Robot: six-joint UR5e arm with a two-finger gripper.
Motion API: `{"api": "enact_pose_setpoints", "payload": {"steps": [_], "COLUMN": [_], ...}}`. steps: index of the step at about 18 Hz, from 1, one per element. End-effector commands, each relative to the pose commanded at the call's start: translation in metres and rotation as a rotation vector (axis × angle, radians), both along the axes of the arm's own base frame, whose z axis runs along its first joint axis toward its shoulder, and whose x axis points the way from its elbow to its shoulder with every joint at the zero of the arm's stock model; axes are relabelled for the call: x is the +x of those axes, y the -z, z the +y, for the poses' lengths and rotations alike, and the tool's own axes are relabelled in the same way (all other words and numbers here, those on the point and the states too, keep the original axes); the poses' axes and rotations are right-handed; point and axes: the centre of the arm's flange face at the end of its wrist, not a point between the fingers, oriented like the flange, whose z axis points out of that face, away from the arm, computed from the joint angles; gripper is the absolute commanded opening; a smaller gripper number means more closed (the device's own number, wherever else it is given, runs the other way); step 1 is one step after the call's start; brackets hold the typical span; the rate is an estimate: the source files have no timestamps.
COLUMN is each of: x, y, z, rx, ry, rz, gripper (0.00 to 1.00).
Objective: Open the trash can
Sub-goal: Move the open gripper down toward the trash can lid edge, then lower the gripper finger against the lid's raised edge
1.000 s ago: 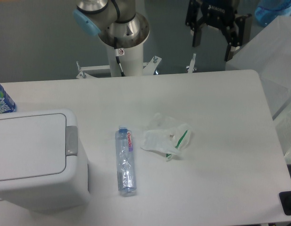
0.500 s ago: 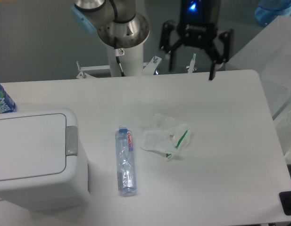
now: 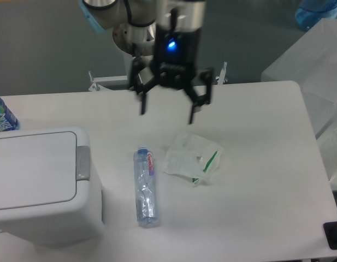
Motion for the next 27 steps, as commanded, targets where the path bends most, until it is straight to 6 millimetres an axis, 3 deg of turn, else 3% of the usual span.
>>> {"api": "enact_pose_setpoints", "payload": {"steps": [2, 5, 22, 27], "x": [0.011, 0.018, 0.025, 0.025], "y": [0.009, 0.019, 0.065, 0.064], "z": [0.019, 0.031, 0.048, 0.048], "rx": [0.021, 0.024, -0.032, -0.032], "ry": [-0.015, -0.042, -0.092, -0.086], "rz": [-0.021, -0.060, -0.165, -0.157], "gripper": [1.00, 1.00, 1.00, 1.00]}}
